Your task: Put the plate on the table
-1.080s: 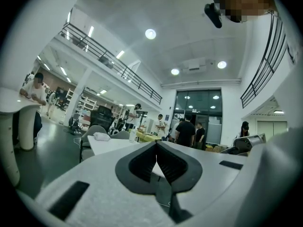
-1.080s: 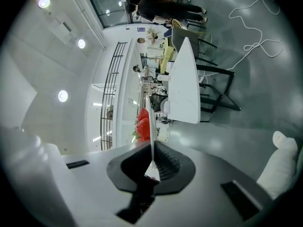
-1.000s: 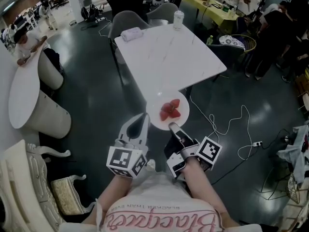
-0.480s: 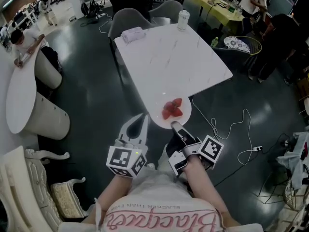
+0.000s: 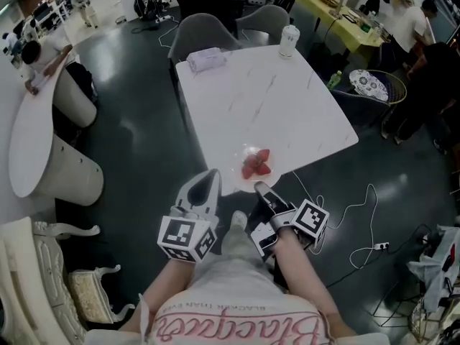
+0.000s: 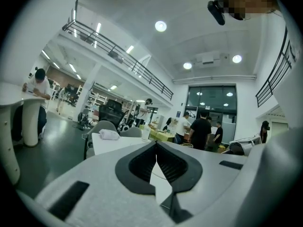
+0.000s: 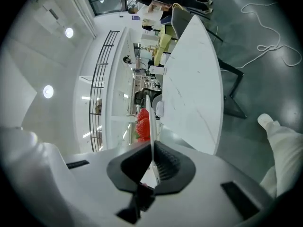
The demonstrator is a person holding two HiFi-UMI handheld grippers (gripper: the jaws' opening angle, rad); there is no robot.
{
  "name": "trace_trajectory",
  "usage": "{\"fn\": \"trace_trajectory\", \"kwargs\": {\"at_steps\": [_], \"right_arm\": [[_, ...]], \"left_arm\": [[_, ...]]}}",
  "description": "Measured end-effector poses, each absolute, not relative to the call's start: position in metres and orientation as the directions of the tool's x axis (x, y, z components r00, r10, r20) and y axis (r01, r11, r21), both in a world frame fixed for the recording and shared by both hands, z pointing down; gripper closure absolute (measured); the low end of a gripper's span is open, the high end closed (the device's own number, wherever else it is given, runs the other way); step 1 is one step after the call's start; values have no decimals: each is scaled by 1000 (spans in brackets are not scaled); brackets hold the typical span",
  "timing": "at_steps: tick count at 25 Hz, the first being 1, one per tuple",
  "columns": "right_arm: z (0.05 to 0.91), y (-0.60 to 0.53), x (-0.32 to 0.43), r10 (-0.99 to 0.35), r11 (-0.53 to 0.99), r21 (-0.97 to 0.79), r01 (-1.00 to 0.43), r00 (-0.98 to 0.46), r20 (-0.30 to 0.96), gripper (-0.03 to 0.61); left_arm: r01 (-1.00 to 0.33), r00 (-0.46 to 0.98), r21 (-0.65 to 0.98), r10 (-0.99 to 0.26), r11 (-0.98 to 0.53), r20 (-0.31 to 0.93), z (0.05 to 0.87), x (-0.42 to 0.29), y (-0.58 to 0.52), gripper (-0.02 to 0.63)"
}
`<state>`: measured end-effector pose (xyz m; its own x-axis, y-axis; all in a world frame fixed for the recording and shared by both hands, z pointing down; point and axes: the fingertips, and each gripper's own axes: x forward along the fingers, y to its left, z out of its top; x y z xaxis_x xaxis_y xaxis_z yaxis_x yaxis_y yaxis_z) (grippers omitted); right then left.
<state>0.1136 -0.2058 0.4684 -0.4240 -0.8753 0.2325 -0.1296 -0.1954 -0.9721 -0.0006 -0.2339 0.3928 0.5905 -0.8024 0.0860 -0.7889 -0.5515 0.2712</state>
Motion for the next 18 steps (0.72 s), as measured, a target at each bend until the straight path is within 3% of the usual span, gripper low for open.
{"fn": "trace_trajectory", "kwargs": {"at_steps": [9,18], "right_arm": [[502,-312,136,-779,-188,-950,-249,-551,299,566],[538,-384,135,-705,-219,-941,-258,-624,335,566]], "left_arm": [[-844,523,239,-836,-481,164,418,24,-322,609],[-872,472,264,-853,-413,223,444,32,-382,609]]}}
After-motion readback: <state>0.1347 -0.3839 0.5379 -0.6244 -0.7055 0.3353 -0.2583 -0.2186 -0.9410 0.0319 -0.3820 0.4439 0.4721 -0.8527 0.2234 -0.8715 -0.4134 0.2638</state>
